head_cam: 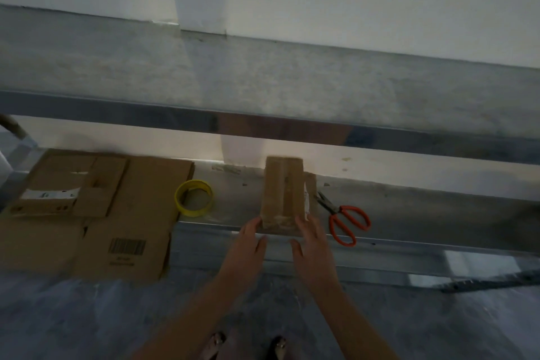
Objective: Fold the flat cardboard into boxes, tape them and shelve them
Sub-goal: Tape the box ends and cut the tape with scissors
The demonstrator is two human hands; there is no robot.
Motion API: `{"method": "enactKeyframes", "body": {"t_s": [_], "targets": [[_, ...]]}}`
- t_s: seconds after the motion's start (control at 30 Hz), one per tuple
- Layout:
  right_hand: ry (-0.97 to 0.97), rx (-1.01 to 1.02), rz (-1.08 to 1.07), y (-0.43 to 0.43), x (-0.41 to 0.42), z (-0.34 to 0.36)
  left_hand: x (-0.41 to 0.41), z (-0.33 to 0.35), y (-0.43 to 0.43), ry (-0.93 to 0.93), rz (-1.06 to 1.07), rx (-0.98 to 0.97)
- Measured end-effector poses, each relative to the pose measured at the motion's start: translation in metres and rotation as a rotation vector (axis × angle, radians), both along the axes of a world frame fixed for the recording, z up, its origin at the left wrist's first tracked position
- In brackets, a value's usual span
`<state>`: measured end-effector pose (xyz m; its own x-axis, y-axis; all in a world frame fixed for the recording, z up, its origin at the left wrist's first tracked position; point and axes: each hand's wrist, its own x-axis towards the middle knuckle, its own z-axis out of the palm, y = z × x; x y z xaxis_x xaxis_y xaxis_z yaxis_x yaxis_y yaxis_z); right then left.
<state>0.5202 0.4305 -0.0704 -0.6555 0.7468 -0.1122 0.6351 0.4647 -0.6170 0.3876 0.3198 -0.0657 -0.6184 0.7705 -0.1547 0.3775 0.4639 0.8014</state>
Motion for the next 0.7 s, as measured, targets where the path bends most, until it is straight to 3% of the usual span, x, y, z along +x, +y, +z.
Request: {"method": "enactKeyframes", "body": {"t_s": [0.17,0.37,0.5,0.7], "targets": [[0.16,-0.079,-0.045,0.018,-0.001,0.005,-0.009,0.006,0.024,0.033,0.156,-0.067],[0.233,-0.126,-0.09,0.034,-0.005,0.002,-0.031,0.005,0.028,0.16,0.03,-0.055],[0.23,-0.073,-0.082,0.038,-0.004,-0.006,-0.041,0.0,0.024,0.257,-0.141,-0.052],[0.223,0.001,-0.074,0.038,-0.007,-0.009,-0.045,-0.006,0.033,0.383,-0.195,-0.114]]}}
